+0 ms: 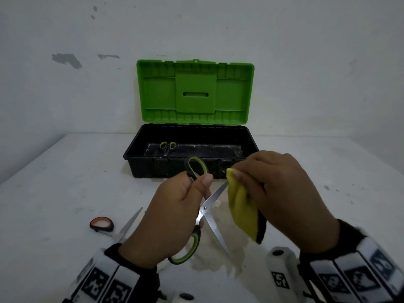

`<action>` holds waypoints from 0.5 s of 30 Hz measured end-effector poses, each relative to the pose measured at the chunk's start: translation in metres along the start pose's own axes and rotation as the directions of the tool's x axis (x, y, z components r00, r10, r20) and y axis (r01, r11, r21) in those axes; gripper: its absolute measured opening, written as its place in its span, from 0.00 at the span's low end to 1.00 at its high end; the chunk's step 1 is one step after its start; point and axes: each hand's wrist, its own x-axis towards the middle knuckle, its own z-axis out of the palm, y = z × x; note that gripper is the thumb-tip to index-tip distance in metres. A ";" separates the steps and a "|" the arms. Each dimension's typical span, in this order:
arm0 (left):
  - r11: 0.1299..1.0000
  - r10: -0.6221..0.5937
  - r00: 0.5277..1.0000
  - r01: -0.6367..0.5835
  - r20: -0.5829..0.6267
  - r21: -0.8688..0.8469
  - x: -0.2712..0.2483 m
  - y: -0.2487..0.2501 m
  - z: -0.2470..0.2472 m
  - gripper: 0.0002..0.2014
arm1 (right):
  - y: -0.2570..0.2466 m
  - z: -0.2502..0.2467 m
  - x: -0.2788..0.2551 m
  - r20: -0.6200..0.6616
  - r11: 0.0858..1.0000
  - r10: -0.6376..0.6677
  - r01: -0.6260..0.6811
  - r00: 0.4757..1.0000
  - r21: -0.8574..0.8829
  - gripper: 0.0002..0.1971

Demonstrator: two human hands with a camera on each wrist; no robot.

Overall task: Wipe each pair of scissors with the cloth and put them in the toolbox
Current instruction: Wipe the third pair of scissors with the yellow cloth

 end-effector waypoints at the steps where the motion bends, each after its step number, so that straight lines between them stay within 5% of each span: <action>1: 1.000 0.006 1.000 -0.006 0.003 0.004 0.001 0.000 0.000 0.24 | 0.002 -0.001 0.001 -0.008 1.000 0.013 -0.013 1.000 0.012 0.15; 6: 1.000 0.015 1.000 -0.015 0.004 -0.001 0.007 0.002 -0.002 0.23 | -0.021 0.000 -0.004 -0.021 0.992 -0.111 0.110 0.994 -0.054 0.14; 15: 0.994 -0.107 0.994 0.108 0.014 -0.028 0.009 -0.006 0.000 0.23 | 0.018 -0.004 0.001 -0.024 0.994 0.055 -0.057 0.998 -0.089 0.15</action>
